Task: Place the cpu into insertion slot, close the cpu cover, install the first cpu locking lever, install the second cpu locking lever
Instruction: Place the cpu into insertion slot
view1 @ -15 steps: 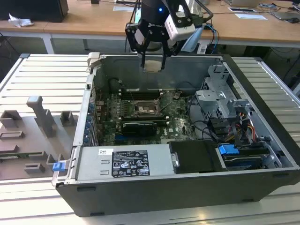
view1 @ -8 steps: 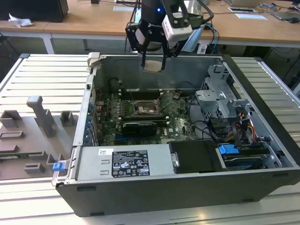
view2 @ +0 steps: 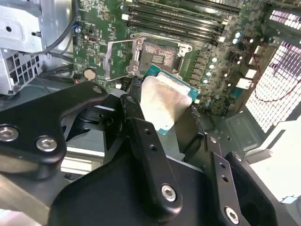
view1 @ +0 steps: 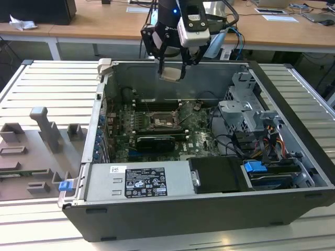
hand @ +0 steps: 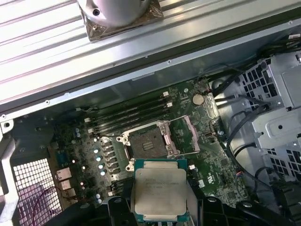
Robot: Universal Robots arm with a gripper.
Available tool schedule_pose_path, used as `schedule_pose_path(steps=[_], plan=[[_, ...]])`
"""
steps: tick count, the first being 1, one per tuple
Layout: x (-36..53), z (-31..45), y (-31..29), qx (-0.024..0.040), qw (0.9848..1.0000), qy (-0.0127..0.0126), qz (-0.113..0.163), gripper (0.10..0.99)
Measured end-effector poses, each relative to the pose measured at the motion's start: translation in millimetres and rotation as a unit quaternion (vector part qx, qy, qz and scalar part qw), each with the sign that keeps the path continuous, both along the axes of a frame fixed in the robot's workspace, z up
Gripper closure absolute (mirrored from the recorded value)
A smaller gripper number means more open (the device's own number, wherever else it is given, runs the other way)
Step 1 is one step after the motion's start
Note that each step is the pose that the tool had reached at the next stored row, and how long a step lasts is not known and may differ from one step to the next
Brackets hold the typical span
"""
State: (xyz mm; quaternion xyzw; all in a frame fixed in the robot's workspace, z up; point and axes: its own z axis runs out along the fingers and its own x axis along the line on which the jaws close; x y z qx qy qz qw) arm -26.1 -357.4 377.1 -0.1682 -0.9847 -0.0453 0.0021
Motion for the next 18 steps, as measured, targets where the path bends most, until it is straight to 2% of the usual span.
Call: schedule_pose_path(steps=[4, 7, 9, 13, 16, 18], plan=[[0.0, -0.6, 0.0, -0.0002, 0.9991, 0.0, -0.043, 0.557], [0.0, -0.8, 0.0, -0.0005, 0.9981, -0.0001, -0.061, 0.557], [0.0, -1.4, 0.0, -0.0007, 0.9966, 0.0, -0.083, 0.557], [0.0, -2.0, 0.0, -0.0007, 0.9956, 0.0, -0.094, 0.557], [0.0, -2.5, 0.0, -0.0007, 0.9943, 0.0, -0.106, 0.557], [0.0, -3.1, 0.0, -0.0007, 0.9929, 0.0, -0.119, 0.557]])
